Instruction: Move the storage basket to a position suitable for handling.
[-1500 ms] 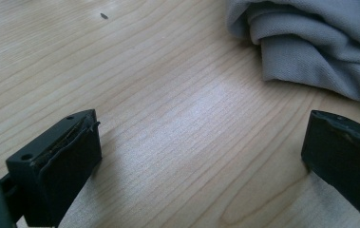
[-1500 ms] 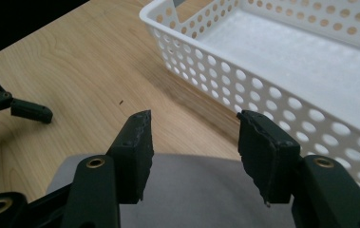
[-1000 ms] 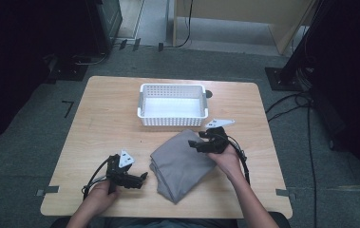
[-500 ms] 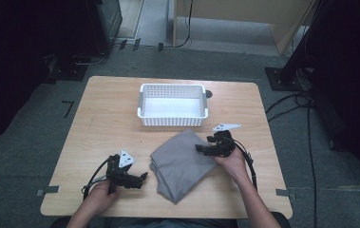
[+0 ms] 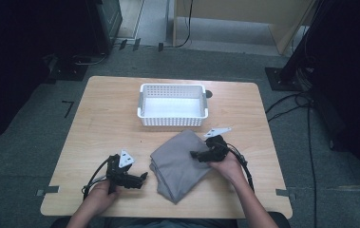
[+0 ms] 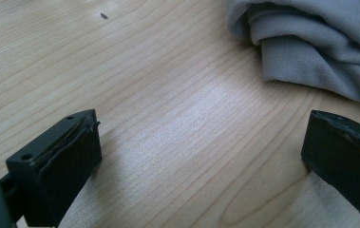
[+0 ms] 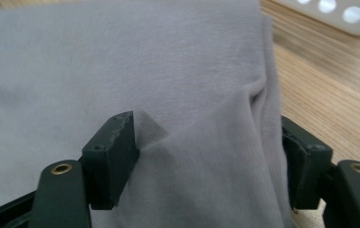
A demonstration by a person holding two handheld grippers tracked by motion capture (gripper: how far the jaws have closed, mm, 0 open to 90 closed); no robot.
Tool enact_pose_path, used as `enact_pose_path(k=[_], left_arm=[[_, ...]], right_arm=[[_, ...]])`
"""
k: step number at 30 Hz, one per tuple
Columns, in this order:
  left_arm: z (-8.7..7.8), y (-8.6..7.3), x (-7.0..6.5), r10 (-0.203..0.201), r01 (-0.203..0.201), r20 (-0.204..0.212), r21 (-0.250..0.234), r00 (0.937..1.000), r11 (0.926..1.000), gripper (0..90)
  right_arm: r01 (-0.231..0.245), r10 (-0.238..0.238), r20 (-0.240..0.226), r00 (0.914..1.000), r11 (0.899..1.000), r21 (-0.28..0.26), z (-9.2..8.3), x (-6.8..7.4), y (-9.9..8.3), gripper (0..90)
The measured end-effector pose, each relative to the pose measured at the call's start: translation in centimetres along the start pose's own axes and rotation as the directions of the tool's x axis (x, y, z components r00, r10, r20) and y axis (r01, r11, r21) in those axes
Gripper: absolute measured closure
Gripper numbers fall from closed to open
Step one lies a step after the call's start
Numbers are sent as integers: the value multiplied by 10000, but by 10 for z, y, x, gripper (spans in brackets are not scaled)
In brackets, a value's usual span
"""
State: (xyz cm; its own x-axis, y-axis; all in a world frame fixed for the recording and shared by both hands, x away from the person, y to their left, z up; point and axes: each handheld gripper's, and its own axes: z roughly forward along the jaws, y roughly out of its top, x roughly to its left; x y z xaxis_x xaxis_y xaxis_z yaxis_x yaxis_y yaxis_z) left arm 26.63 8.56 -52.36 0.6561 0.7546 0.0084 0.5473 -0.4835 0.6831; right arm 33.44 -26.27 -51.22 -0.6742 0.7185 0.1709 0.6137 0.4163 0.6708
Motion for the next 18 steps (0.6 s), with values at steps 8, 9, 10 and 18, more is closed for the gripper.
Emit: enact_pose_path(k=[8, 9, 10, 18], left_arm=[[0, 0, 0, 2, -2, 0, 4, 10000, 10000, 0], [0, 0, 0, 3, -3, 0, 3, 10000, 10000, 0], [0, 0, 0, 10, -10, 1, 4, 10000, 10000, 0], [0, 0, 0, 2, -2, 2, 8, 10000, 10000, 0]], right_arm=[[-89, 96, -116, 9999, 9981, 615, -4, 10, 3, 538], [-140, 155, -216, 9996, 9977, 666, -4, 10, 3, 565], [-211, 235, -326, 9992, 9971, 735, -4, 11, 3, 587], [-348, 363, -112, 9993, 9927, 1159, -11, 16, 18, 759]])
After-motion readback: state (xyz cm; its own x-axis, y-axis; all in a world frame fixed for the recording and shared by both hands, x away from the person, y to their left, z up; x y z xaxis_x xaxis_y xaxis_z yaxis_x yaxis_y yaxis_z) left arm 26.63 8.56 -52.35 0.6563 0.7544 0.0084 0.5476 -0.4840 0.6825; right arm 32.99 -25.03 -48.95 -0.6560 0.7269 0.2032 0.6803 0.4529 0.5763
